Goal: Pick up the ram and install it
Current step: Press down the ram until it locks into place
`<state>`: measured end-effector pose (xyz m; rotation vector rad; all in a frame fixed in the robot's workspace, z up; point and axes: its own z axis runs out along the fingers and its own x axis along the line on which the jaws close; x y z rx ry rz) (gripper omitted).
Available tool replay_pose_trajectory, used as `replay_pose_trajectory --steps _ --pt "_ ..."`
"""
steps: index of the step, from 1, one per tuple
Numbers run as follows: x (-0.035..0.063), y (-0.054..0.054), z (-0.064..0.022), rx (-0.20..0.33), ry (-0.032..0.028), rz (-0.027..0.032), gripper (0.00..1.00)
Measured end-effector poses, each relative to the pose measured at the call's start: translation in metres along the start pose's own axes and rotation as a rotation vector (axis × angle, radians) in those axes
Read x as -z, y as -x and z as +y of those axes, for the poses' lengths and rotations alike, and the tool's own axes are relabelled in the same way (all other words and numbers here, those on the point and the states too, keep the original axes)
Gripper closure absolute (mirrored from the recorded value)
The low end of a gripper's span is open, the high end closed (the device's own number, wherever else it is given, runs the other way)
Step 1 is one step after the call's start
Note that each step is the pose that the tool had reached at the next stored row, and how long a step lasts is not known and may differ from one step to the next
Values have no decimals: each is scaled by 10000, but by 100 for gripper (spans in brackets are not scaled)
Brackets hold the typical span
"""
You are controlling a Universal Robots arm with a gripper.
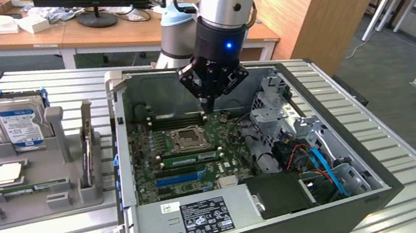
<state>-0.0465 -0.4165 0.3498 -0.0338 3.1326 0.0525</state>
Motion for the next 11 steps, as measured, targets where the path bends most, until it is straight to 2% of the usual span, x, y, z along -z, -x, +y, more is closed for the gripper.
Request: replay_pose_trajectory --steps 2,6,11 --pt "0 0 0 -36 0 9 90" --pt "0 0 0 -99 1 91 90" --pt "-2 -1 0 -101 2 94 90"
